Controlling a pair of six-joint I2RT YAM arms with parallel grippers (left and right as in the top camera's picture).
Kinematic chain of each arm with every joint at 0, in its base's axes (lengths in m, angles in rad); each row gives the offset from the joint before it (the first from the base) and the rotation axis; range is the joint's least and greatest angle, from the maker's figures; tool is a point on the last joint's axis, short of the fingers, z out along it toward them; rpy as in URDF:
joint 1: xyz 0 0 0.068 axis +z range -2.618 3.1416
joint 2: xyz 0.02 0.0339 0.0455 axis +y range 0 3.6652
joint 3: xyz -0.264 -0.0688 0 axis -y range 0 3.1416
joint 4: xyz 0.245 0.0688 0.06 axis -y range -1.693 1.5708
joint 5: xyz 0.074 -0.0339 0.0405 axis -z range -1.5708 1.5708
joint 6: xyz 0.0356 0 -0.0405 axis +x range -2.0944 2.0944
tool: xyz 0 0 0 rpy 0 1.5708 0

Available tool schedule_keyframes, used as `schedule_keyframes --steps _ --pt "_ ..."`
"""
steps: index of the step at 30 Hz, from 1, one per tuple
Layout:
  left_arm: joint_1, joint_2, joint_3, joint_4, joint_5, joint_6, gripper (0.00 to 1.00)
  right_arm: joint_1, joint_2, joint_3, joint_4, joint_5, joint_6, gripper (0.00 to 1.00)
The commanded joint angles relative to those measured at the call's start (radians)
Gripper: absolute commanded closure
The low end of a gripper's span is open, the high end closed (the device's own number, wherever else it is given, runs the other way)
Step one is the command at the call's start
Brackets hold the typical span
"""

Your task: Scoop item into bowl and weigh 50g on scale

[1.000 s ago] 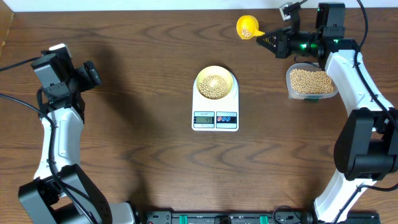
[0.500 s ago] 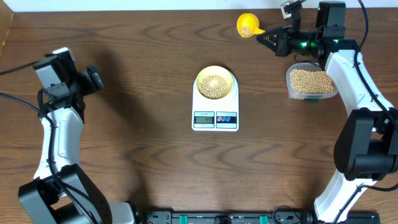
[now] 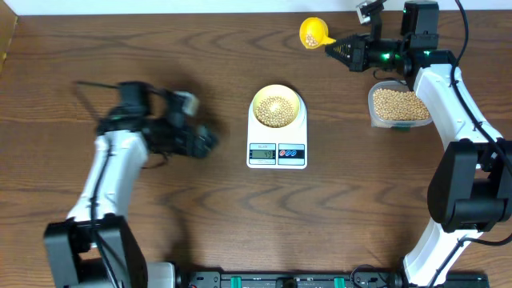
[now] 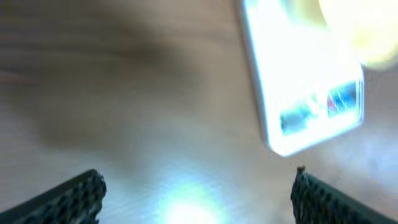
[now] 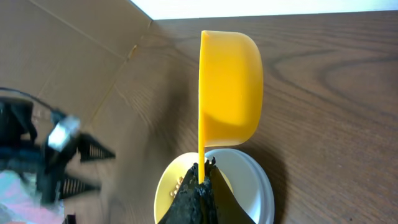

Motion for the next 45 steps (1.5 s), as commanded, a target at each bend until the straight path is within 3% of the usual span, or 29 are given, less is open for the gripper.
schedule_keyframes --steps 1,3,9,17,29,45 --pt "-0.136 0.002 0.002 -0.062 -0.099 0.096 0.02 0.013 -0.006 0.013 -0.025 -0.011 -0.011 0.99" --pt "-0.211 0.002 0.002 -0.097 -0.190 0.096 0.02 0.018 -0.006 0.013 -0.061 -0.011 -0.014 0.99" --pt "-0.367 0.012 0.002 -0.117 -0.215 0.172 0.02 0.038 -0.006 0.013 -0.177 -0.093 -0.122 0.99" --pt "-0.507 0.054 -0.007 -0.120 -0.369 0.238 0.02 0.078 -0.006 0.013 -0.231 -0.119 -0.177 0.99" --pt "-0.619 0.123 -0.007 -0.092 -0.398 0.233 0.02 0.137 -0.046 0.015 -0.341 -0.009 -0.295 0.99" --pt "-0.607 0.128 -0.007 -0.006 -0.462 0.175 0.02 0.201 -0.088 0.015 -0.352 0.102 -0.336 0.99"
